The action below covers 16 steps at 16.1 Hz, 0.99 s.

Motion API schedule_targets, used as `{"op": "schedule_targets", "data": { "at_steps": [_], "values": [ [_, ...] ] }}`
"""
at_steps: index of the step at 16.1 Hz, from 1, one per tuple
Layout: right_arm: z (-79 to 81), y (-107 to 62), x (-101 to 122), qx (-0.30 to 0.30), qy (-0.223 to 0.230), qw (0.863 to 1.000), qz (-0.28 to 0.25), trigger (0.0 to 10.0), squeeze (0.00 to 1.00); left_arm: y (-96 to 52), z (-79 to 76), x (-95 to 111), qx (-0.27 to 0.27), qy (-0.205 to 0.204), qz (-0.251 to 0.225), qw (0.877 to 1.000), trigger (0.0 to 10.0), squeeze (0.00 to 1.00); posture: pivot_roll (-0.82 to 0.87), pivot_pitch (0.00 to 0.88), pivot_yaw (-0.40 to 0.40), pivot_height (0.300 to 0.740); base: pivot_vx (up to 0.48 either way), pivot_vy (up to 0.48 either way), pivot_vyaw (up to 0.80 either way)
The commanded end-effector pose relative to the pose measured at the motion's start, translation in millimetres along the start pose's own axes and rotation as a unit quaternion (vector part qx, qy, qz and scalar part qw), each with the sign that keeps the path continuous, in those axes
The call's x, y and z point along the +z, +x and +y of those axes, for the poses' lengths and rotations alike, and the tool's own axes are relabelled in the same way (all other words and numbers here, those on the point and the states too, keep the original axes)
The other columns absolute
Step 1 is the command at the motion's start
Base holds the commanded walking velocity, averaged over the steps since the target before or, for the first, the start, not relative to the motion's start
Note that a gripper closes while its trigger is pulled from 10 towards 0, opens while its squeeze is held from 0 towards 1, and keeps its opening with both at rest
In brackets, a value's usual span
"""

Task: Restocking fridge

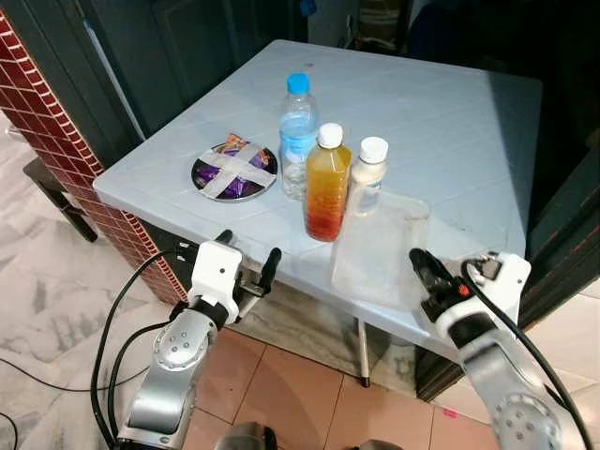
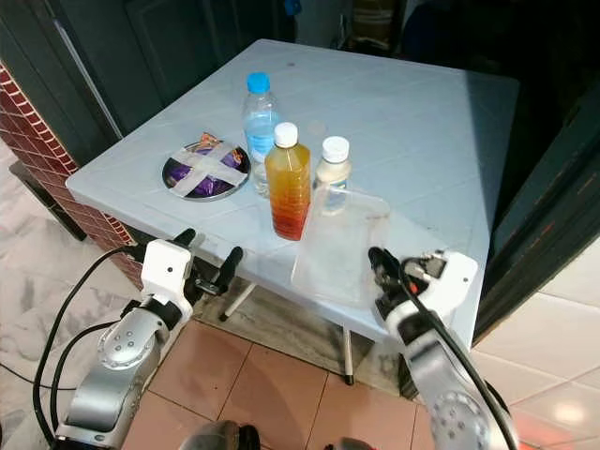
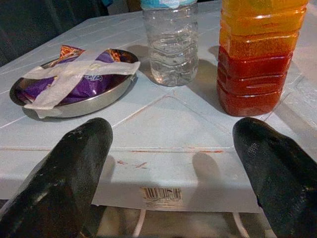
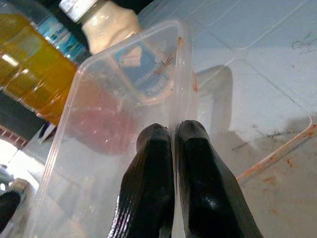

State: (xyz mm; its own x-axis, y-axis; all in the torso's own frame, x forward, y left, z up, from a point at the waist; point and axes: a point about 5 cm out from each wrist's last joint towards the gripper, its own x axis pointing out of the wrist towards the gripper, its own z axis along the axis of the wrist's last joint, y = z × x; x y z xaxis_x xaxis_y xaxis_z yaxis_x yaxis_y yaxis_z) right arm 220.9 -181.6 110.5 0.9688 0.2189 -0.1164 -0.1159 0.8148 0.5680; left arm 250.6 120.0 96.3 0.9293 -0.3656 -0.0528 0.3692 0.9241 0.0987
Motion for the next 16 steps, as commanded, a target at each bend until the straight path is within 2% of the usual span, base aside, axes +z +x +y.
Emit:
{"op": "schedule_targets", "data": {
  "at_steps": [1, 4, 16],
  "values": [
    [-5.2, -2.8, -10.2, -0.016, -0.005, 0.999, 0.031, 10.0, 0.00, -0.9, 1.9, -3.9, 0.002, 0.002, 0.012, 1.000, 10.0, 0.00, -0.05, 0.027, 0.066, 0.740, 0.000, 0.000, 0.00],
    [-2.9, 2.7, -6.7, -0.013, -0.008, 1.000, 0.023, 10.0, 0.00, 0.9, 0.0, -3.9, -0.001, 0.001, 0.011, 1.000, 10.0, 0.00, -0.05, 0.022, 0.064, 0.740, 0.000, 0.000, 0.00],
    [-1.3, 9.5, -7.8, -0.011, -0.014, 1.000, 0.020, 10.0, 0.00, 1.0, 1.1, -4.2, 0.004, 0.000, 0.011, 1.000, 10.0, 0.00, -0.05, 0.022, 0.061, 0.740, -0.274, 0.000, 0.00]
  ]
}}
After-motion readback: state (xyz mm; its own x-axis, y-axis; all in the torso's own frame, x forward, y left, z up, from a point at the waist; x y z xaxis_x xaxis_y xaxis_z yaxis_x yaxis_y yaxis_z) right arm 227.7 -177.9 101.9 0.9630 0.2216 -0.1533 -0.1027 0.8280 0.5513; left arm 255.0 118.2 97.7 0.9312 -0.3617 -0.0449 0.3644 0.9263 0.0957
